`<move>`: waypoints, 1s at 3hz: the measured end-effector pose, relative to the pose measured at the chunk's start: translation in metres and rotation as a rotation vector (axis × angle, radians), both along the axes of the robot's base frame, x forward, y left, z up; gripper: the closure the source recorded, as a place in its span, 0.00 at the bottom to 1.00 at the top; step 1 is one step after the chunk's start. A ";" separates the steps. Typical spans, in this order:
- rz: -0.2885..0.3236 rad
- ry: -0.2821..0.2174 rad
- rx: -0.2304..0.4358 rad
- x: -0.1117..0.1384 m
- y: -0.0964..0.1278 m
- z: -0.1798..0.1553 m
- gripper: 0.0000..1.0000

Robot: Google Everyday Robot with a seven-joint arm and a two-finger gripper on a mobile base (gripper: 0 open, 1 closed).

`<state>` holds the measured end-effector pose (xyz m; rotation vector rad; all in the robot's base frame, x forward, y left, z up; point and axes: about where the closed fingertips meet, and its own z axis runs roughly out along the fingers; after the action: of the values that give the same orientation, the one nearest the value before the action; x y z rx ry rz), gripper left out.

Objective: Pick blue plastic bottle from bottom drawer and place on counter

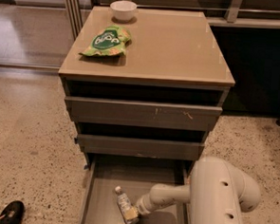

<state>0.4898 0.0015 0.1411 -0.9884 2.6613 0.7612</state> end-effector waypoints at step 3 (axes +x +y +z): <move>0.011 -0.019 -0.039 -0.001 0.009 -0.001 0.00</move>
Offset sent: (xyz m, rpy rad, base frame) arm 0.0000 0.0000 0.0000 0.0000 0.0000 0.0000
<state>0.4884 0.0109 0.1406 -1.0156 2.6659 0.7006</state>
